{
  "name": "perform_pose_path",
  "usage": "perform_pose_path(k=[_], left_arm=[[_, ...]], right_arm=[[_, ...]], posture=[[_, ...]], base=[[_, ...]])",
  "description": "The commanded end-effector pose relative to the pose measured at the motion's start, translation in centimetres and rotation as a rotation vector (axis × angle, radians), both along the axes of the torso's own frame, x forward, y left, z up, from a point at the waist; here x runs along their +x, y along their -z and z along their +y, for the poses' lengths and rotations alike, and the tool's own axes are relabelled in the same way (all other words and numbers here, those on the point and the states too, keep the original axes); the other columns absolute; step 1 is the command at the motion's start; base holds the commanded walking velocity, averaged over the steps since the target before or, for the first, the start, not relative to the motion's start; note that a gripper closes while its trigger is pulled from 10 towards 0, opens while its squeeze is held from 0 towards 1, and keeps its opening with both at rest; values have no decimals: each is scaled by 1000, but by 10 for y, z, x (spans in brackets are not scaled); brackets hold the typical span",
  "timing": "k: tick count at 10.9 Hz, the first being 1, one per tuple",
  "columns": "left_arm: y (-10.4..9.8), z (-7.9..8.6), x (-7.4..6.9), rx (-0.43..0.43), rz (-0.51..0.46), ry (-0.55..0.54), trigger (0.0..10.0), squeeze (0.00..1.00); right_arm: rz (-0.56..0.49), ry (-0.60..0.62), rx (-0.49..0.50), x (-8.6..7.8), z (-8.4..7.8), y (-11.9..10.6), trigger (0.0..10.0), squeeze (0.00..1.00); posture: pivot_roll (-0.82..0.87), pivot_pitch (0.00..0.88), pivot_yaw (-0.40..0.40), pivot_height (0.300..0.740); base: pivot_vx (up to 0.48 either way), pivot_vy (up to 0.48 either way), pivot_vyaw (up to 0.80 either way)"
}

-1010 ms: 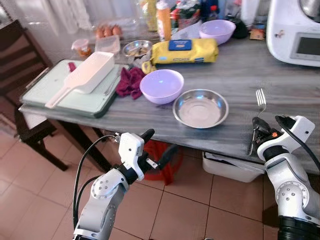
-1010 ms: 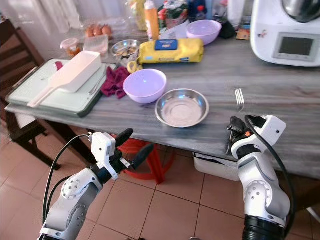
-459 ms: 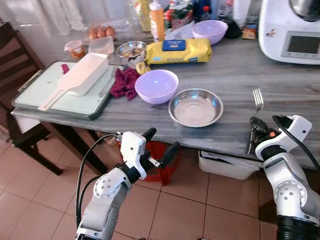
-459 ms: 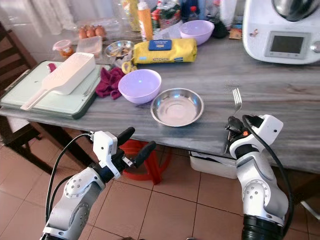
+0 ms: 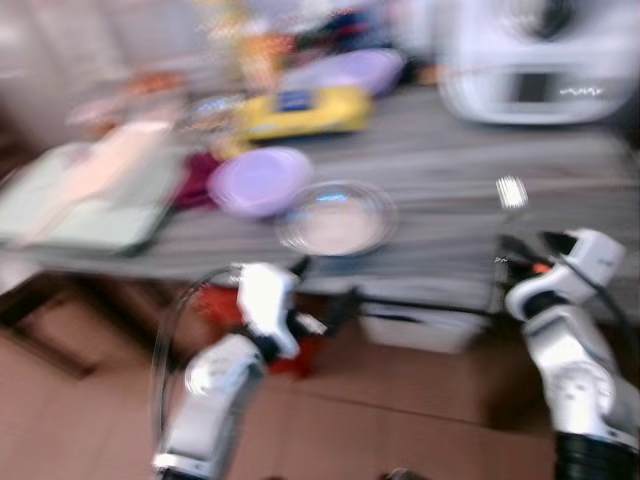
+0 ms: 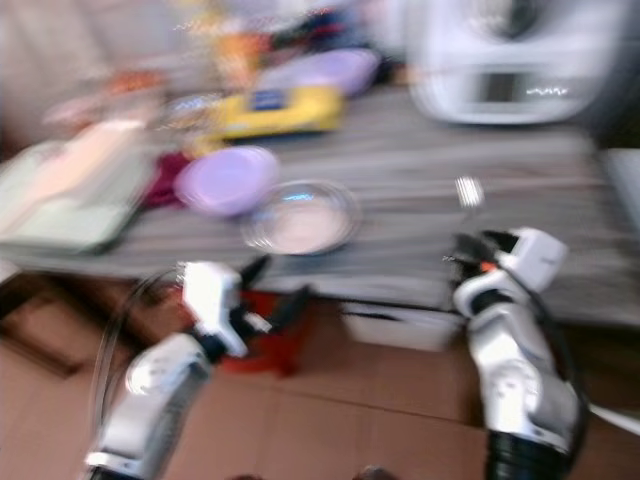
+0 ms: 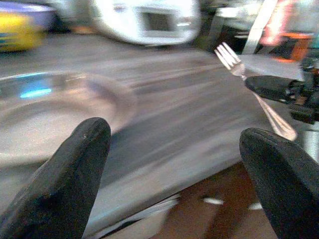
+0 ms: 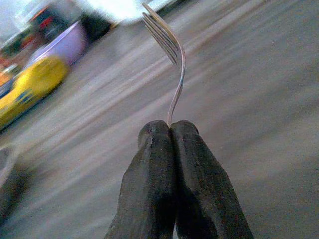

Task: Setting the table

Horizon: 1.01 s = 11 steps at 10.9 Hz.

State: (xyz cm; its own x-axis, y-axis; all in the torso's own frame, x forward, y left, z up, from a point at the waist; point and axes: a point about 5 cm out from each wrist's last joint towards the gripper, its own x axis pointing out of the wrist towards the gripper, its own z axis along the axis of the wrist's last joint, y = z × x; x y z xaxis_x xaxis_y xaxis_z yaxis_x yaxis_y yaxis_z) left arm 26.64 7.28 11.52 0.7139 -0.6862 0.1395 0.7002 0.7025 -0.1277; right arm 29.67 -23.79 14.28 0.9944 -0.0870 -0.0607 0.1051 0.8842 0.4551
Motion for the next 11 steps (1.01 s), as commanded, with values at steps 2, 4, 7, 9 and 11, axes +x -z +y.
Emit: perform_pose_path(k=[2,4,7,9,11], left_arm=[[3,11,2,21,11,-46,10000,0],[5,14,4,30,16,-83,10000,0],[1,19,10,60,-26,-147,10000,0],[-2,20,13,62,-55,-172,10000,0],[-4,19,12,60,-65,-178,10000,0]], right_arm=[[11,-5,8,0,4,4,10000,0],[0,-11,-3,1,4,2,10000,0],[-58,-65,-49,4,8,-8,10000,0],[-89,-86,-70,5,11,-14,10000,0],[-115,-97,-87,5,14,-18,10000,0]], posture=[[-145,91,127,740],[-140,90,127,740],[-139,88,128,740],[-137,85,129,740],[-135,85,131,740]], base=[[0,-141,0],[0,0,0],[0,0,0],[0,0,0],[0,0,463]])
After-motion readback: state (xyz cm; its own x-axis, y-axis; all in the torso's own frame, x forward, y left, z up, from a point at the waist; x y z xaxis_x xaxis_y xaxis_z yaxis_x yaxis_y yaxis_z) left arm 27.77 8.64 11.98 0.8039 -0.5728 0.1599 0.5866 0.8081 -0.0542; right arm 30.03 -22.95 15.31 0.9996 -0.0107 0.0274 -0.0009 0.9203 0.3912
